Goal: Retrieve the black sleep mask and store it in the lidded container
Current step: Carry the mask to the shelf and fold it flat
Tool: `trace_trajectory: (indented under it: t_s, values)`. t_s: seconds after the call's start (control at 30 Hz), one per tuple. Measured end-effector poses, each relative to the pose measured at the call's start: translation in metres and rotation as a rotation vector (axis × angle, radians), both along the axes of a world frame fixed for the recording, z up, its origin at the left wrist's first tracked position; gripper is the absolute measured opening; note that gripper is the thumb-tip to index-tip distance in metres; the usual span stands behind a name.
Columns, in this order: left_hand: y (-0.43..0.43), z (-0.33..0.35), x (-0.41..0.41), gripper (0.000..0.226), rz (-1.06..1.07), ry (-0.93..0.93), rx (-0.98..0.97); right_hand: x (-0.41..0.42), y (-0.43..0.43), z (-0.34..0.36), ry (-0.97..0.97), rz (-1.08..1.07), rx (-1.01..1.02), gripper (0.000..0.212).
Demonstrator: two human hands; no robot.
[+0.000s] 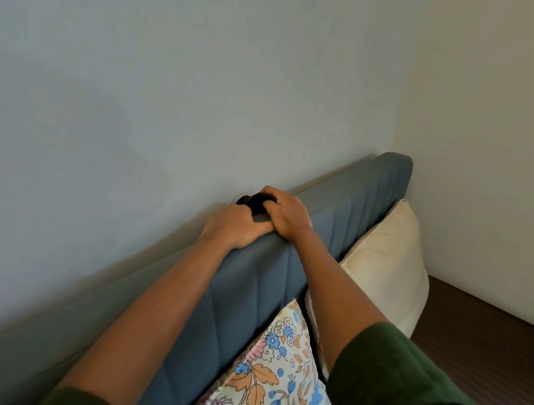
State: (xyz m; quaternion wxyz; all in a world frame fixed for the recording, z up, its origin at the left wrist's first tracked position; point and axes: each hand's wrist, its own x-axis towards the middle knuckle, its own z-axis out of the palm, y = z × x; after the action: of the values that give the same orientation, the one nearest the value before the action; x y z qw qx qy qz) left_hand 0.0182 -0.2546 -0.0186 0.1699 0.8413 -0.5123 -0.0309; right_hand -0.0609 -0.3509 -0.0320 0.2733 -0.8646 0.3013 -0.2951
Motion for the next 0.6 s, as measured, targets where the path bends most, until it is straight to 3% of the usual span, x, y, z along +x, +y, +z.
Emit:
trace_trajectory:
  t_s: [0.2, 0.33, 0.6]
  values:
    - [0.002, 0.000, 0.005, 0.060, 0.009, 0.059, -0.073, 0.002, -0.001, -0.002, -0.005, -0.012, -0.007, 0.028]
    - [0.006, 0.001, 0.004, 0.058, 0.020, 0.075, -0.103, 0.001, 0.006, 0.000, -0.030, -0.038, -0.012, 0.036]
    - [0.021, 0.005, -0.023, 0.050, 0.145, -0.166, -0.258, 0.002, 0.011, 0.013, 0.086, -0.149, -0.071, 0.033]
